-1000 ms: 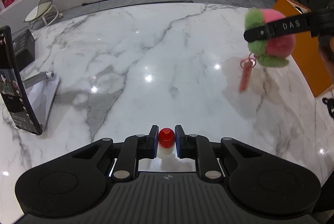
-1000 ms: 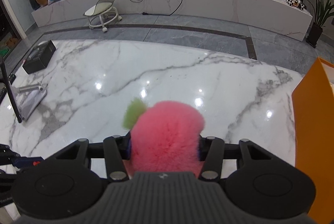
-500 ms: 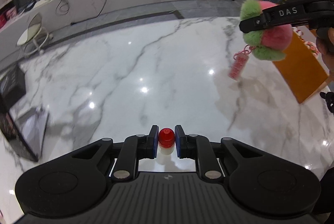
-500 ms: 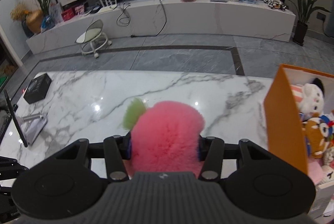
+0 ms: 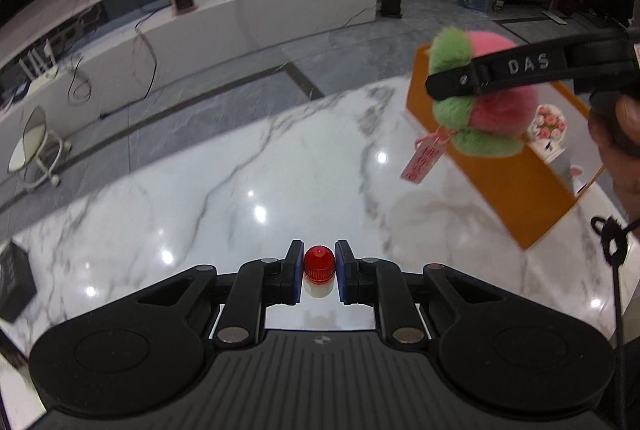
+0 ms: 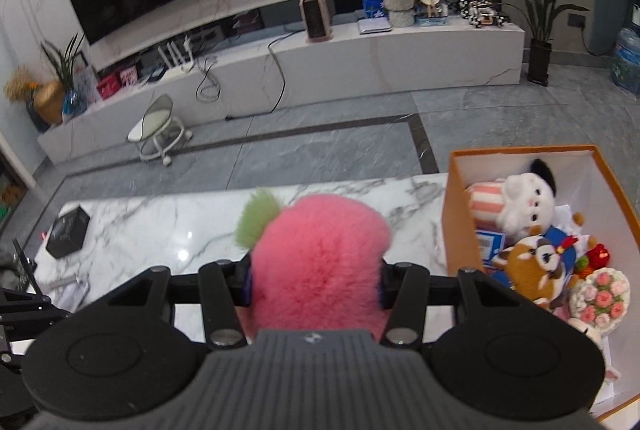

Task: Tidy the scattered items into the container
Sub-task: 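Carry the bottle with the left gripper while the right gripper carries the pompom to the box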

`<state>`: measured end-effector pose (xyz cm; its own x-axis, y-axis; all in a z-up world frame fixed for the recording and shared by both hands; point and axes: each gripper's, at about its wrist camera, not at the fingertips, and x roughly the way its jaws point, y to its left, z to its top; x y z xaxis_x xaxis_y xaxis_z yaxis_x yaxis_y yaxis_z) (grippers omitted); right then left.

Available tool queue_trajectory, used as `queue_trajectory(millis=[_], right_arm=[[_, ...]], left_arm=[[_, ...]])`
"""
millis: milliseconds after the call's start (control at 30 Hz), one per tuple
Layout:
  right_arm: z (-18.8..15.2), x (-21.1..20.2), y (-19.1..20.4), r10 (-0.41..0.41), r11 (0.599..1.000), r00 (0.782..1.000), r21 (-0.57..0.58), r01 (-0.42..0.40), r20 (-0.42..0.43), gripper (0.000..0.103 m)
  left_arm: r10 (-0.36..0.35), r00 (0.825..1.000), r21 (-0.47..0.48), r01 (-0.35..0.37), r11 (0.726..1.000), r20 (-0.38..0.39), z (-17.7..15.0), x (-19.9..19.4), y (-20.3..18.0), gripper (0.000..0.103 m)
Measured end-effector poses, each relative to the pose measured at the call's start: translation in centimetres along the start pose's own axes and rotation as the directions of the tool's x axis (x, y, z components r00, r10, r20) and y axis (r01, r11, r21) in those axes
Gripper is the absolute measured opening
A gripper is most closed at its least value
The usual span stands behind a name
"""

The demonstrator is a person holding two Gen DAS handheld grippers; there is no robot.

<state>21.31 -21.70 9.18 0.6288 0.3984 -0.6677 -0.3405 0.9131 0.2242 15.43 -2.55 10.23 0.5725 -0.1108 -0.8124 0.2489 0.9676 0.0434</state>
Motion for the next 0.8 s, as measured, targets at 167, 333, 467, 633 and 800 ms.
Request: queue_trajectory(millis=[167,333,467,633,800], right_arm=[[0.8,-1.3,-1.9,0.001,0.999,1.0,0.05,-0.002,0.031,0.053],[1.2,-2.3,-3.9,-0.015,0.996,0.998,0.094,0.01,0.057,0.053],[1.4,-3.3,-5.7,-0.048,0.992,0.996,0.119,0.039,0.079,0.053],[1.4,-4.2,-8.7,-0.093,0.982,0.991,0.173,0.075,0.094,0.053],[1.3,-5.1,-11.9,-0.136,0.967,0.985,0.23,0.109,0.104,0.053]], left_arm=[[-0.018,0.999,0.044,0.017,0.999,0.033,2.9,0.0,-2.4,0.019],[-0.035,0.998,0.077,0.03,0.997,0.059,5.3,0.3,-4.7,0.019],[-0.054,0.996,0.103,0.047,0.994,0.068,6.5,0.8,-6.7,0.019],[-0.091,0.992,0.132,0.08,0.988,0.082,8.5,1.6,-9.4,0.019],[-0.129,0.987,0.169,0.112,0.979,0.094,10.4,2.4,-12.9,0.019]])
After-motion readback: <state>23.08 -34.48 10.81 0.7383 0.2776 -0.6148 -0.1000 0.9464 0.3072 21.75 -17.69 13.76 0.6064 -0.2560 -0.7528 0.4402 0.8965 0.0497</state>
